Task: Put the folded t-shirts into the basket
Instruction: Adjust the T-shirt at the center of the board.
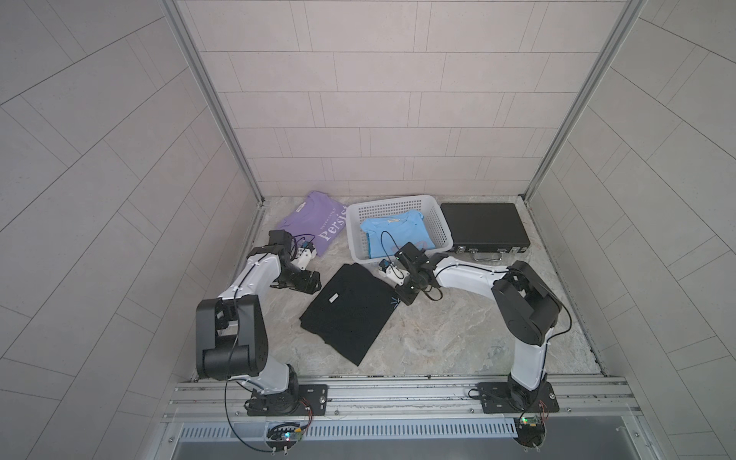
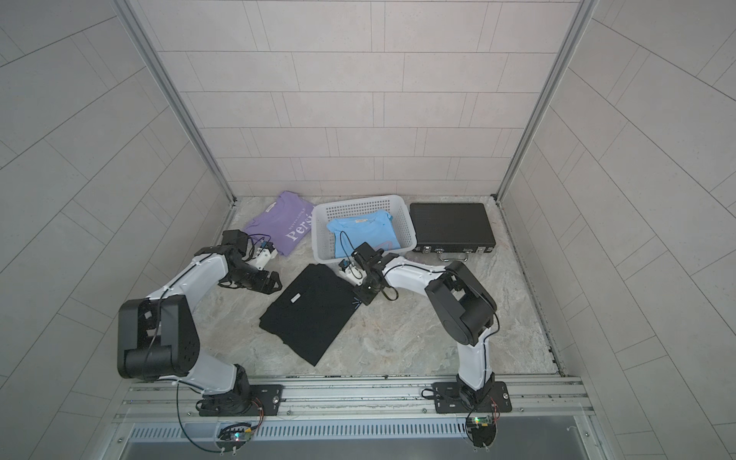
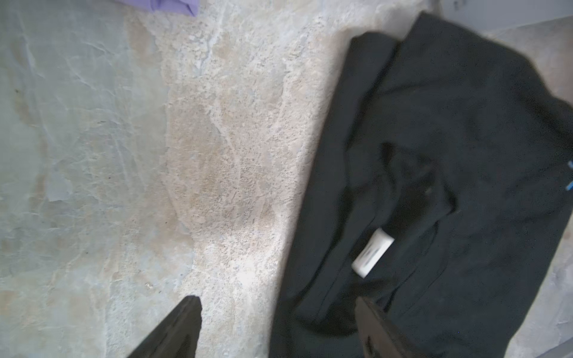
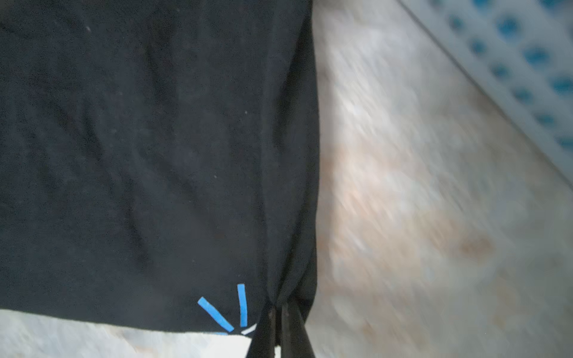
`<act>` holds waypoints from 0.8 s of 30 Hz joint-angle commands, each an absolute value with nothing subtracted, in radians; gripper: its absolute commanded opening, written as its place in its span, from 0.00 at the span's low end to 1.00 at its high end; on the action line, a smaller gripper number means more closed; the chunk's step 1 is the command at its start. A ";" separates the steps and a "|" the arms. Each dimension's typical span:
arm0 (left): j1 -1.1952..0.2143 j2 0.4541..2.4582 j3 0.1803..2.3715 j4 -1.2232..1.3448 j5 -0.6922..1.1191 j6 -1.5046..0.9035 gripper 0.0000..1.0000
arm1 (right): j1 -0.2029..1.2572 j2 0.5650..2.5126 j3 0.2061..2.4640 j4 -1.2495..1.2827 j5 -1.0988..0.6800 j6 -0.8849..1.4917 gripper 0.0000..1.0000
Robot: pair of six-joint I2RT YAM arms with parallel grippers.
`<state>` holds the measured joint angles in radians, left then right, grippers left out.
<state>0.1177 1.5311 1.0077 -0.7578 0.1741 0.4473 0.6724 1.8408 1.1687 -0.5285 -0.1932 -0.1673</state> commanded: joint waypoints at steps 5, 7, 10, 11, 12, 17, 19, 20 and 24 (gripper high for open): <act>0.087 1.515 1.026 -0.795 0.232 0.492 0.80 | 0.559 1.675 0.962 -0.656 -0.145 -0.375 0.06; 0.074 1.510 1.016 -0.798 0.233 0.502 0.80 | 0.602 1.656 0.934 -0.690 -0.161 -0.409 0.11; 0.059 1.513 1.015 -0.815 0.237 0.516 0.81 | 0.671 1.637 0.935 -0.759 -0.212 -0.449 0.18; 0.058 1.514 1.017 -0.823 0.238 0.519 0.81 | 0.682 1.628 0.939 -0.776 -0.236 -0.455 0.21; 0.057 1.515 1.016 -0.830 0.242 0.521 0.81 | 0.684 1.616 0.942 -0.787 -0.260 -0.459 0.24; 0.049 1.512 1.012 -0.873 0.285 0.539 0.81 | 0.657 1.578 0.952 -0.796 -0.301 -0.466 0.35; 0.046 1.504 1.002 -0.921 0.319 0.580 0.82 | 0.630 1.577 0.967 -0.795 -0.299 -0.461 0.41; 0.046 1.502 0.997 -0.945 0.330 0.606 0.82 | 0.614 1.578 0.977 -0.793 -0.303 -0.458 0.46; 0.046 1.483 0.946 -1.018 0.367 0.704 0.89 | 0.589 1.569 1.017 -0.735 -0.342 -0.403 0.59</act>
